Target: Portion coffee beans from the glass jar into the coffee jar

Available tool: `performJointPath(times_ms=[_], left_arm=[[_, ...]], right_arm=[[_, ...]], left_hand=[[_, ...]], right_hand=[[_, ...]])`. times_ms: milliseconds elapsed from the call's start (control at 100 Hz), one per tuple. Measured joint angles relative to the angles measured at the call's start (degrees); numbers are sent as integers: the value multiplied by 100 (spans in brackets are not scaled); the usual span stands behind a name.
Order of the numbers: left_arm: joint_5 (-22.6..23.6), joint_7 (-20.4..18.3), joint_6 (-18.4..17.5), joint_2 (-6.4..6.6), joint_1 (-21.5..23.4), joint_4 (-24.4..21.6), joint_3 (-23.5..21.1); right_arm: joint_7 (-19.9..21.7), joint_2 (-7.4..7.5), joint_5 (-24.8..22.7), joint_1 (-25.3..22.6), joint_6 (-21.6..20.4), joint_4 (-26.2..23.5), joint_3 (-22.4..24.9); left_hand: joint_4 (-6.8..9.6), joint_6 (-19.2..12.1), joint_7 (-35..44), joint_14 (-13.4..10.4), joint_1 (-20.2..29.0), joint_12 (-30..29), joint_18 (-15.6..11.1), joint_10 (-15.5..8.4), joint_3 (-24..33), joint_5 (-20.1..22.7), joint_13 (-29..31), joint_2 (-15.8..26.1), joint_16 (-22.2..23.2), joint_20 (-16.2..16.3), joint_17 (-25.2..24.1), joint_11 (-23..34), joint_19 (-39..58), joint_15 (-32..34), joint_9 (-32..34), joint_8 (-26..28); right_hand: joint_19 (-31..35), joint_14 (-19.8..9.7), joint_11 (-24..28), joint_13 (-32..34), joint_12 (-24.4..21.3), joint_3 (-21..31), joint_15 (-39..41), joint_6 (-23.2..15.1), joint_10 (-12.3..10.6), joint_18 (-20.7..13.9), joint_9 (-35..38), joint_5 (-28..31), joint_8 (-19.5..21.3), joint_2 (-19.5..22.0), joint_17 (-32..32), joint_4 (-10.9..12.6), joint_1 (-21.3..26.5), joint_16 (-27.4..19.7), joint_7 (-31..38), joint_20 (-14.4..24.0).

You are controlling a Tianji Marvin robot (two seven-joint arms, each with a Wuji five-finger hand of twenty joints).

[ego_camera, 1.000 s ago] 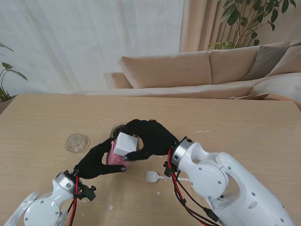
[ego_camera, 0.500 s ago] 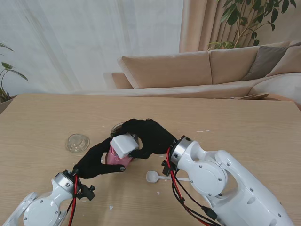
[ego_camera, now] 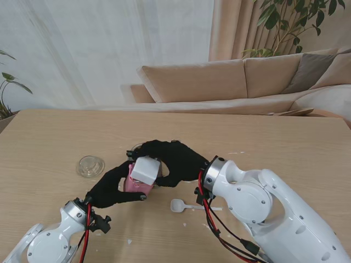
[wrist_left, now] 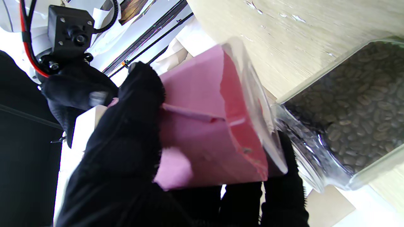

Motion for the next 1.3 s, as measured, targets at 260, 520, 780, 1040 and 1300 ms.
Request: performJointPath(times_ms=[260,520,780,1040,1300], left_arm=[[185,294,-68,-22,-34,59,78],[362,595,-405,-98,-103,280,189],[464,626,-427,-102,-109,322,181],[432,588,-415,-96,-107,328,152],[404,561,-405,-85,-114,328,123]], right_arm=[[-235,52,-9,-220,235,-243,147],[-583,-30,-338,-277,739,-249,-59],[-623,-57,-182,-102,590,-79,-211],[-638,-66,-167,-59,463,-72,-218],[-519,-52,-91,-8,352,-72,-212]], left_hand=[[0,-5,38,0,0,0,0,-5,5,46,1,-70,9,0,0,0,0,-1,47,0],[0,-7,42,0,0,0,0,-5,5,53,10,-88,23,0,16,0,0,-2,52,0],[0,-8,44,0,-1,0,0,-5,22,73,59,-113,60,0,55,0,0,-12,60,0],[-1,3,44,0,-2,0,-1,-5,30,73,79,-117,61,0,108,5,0,-14,60,0],[-49,44,44,0,-2,0,-2,-4,59,73,82,-117,63,0,118,17,2,-14,61,0]], right_hand=[[-6,-8,214,-59,307,-1186,-34,1308,251,-61,1,195,175,559,-14,4,-1587,8,-618,96],[383,85,911,200,725,-1391,628,1633,653,-32,493,1111,907,758,249,-55,-1709,296,-320,218],[578,94,1019,478,847,-1621,793,1133,507,80,827,1956,1771,696,372,2,-1120,310,478,218],[578,94,790,479,699,-906,792,539,336,86,944,2000,1457,276,351,35,-477,310,331,162],[564,84,693,479,485,372,698,-973,143,73,944,1784,734,-86,289,-99,739,294,145,160]])
